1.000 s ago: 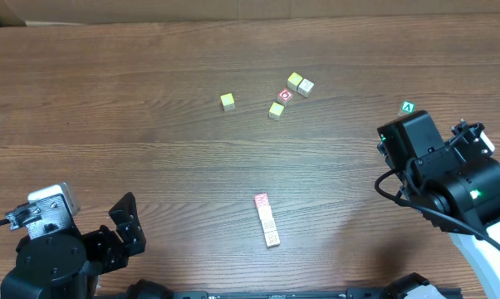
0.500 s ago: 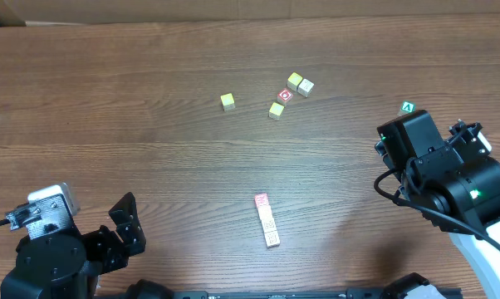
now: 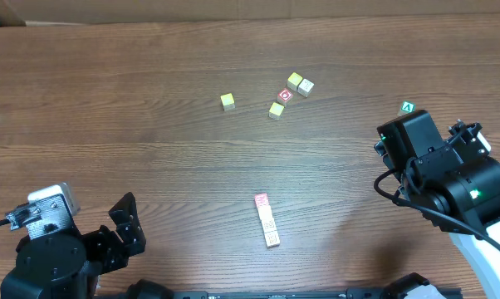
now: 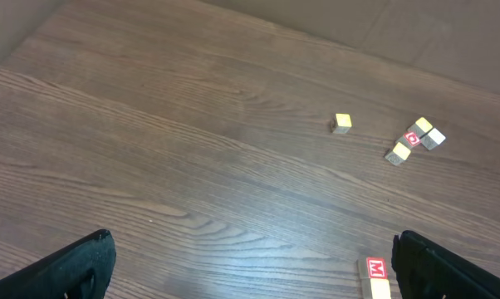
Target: Flip 4 blocks
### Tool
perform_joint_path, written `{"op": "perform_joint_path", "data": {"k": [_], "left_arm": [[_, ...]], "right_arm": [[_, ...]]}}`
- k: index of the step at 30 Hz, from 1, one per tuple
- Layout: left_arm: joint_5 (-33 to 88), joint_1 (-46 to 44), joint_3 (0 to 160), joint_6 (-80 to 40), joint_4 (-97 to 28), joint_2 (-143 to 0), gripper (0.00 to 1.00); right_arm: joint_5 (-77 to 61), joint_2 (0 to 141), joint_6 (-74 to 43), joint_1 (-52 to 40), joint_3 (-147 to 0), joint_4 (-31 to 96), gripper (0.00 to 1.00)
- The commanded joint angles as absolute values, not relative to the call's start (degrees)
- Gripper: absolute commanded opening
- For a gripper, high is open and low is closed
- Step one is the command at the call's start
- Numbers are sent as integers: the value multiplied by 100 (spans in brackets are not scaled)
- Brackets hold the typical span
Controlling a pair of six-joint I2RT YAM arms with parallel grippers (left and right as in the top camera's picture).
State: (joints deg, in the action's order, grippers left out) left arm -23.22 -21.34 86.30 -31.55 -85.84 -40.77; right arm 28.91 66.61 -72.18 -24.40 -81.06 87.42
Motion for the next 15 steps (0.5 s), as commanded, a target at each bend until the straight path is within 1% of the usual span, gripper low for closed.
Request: {"op": "perform_joint_path", "data": {"k": [1, 6, 9, 11, 13, 15], "left_arm": [[-2412, -2134, 8683, -3173, -8593, -4069, 100], [-2440, -2134, 8683, -3162, -8615, -4071, 100], [-2766, -2132, 8683, -2945, -8656, -4038, 100], [-2836, -2132, 8670, -2722, -8464, -3946, 100], [-2738, -2130, 8635, -2069, -7929, -3809, 100], [-2335, -2104, 8536, -1055, -7242, -3629, 100]], "right_arm": [[2934, 6652, -7194, -2425, -8256, 8713, 100], [2934, 6652, -7194, -2425, -8256, 8713, 100], [2934, 6652, -7194, -2425, -8256, 8713, 100], [2934, 6652, -7194, -2425, -8256, 8713, 100], [2934, 6652, -7194, -2425, -8256, 8713, 100], [2934, 6652, -7194, -2425, -8256, 8713, 100]]}}
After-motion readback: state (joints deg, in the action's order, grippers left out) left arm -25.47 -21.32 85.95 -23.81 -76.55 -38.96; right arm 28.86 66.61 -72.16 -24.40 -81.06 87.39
